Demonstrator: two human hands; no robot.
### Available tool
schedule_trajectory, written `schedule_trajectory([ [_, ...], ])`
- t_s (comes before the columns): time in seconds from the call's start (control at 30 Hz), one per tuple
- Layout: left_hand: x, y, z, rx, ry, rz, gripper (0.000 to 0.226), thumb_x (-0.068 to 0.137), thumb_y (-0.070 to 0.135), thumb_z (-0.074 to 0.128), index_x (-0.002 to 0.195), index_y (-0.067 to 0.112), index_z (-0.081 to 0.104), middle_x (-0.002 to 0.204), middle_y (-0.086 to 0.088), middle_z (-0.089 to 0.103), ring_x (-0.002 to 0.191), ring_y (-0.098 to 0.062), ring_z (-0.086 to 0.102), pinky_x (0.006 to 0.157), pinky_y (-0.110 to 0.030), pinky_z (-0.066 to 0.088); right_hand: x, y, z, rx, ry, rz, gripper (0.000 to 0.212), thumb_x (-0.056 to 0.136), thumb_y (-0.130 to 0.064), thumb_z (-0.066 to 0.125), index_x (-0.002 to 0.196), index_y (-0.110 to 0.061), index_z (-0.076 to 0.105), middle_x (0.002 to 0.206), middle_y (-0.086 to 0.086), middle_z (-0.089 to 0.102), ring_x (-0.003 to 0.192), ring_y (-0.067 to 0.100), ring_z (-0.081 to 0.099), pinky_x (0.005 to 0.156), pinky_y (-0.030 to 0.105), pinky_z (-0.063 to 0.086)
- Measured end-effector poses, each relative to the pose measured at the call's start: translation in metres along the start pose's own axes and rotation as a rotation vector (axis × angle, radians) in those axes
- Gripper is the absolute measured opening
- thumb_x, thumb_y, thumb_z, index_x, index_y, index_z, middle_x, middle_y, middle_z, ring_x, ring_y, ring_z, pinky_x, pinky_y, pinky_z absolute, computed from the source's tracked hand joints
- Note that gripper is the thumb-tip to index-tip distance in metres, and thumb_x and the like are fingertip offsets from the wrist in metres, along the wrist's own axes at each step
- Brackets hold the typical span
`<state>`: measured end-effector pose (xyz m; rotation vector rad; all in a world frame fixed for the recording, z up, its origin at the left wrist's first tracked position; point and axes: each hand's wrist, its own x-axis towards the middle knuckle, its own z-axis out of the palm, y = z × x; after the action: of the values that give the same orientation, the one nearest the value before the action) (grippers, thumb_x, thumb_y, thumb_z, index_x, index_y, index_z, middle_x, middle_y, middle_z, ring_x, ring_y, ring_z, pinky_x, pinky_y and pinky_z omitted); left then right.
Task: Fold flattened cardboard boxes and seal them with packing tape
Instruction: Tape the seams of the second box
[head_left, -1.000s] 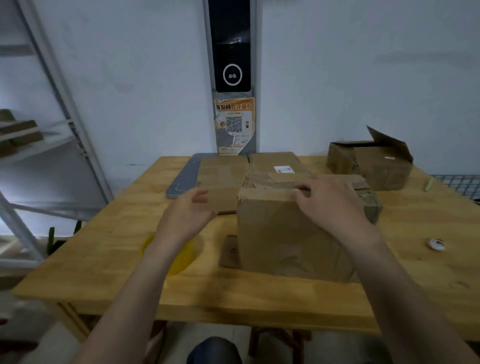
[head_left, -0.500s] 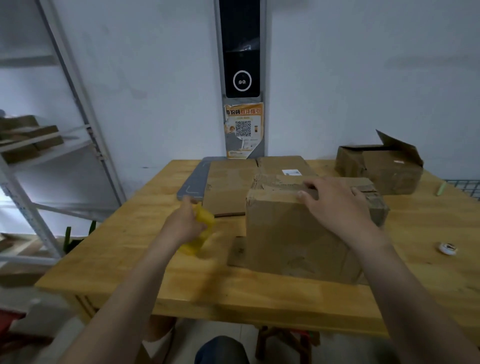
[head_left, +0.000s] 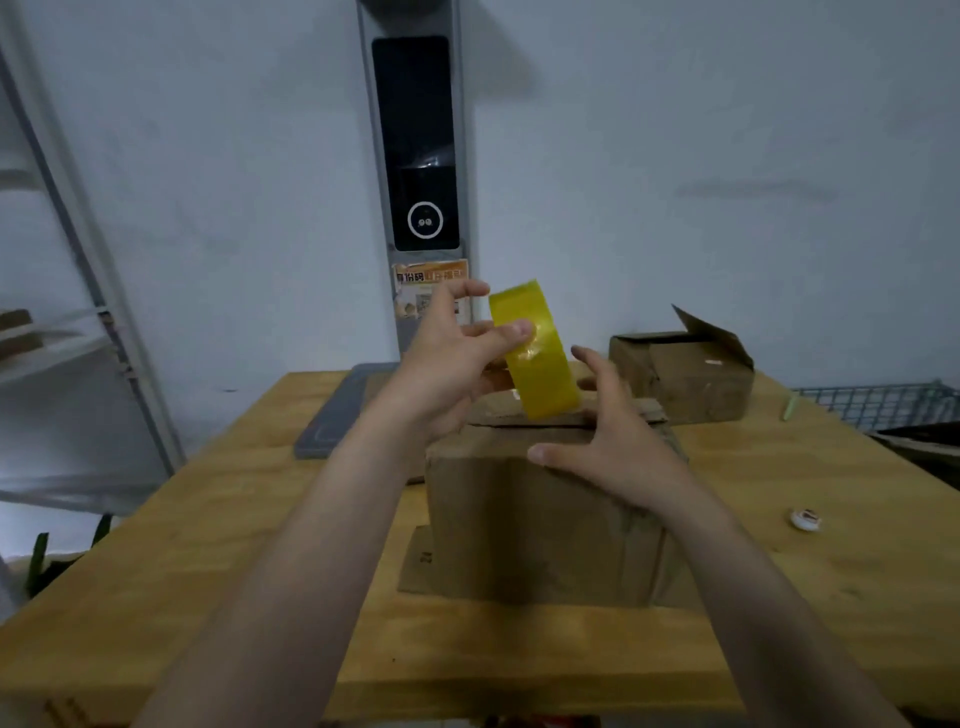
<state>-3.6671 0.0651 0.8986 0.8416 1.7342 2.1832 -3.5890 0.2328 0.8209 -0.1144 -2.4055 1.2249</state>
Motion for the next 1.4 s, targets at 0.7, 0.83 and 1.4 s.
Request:
schedule_trajectory([
  [0.7,0.012,-0.066,-0.039,0.224,0.218,-0.228,0.034,0.111,0.024,0.041,0.133,0.008,0.062,0.128,-0.015,0.063,0.126,-0.026,0.059,0.108,-0.034,0.047,0.027,-0.023,-0.002,-0.014,0.189,-0.107,0.042,0.093,-0.035,0.071,0.126,-0.039,0.045,0.105,-0.027,0.050,0.095,-0.002,0.053,0.065,0.008,0.041],
  [0.83,0.016,-0.067,-0.035,0.194,0.235,-0.236,0.034,0.109,0.041,0.040,0.114,0.018,0.064,0.128,-0.011,0.064,0.125,-0.024,0.059,0.109,-0.037,0.047,0.049,-0.048,-0.020,-0.169,0.107,-0.100,0.051,0.092,-0.046,0.069,0.139,-0.037,0.051,0.134,-0.012,0.052,0.116,0.011,0.050,0.083,0.027,0.046],
  [1.4,0.015,-0.063,-0.029,0.291,0.310,-0.236,0.041,0.103,0.045,0.054,0.090,0.011,0.071,0.104,-0.016,0.074,0.106,-0.031,0.069,0.100,-0.051,0.053,0.044,0.001,0.010,0.073,0.233,-0.032,0.069,0.095,-0.013,0.070,0.152,-0.032,0.038,0.145,-0.016,0.044,0.133,0.006,0.044,0.102,0.017,0.039],
])
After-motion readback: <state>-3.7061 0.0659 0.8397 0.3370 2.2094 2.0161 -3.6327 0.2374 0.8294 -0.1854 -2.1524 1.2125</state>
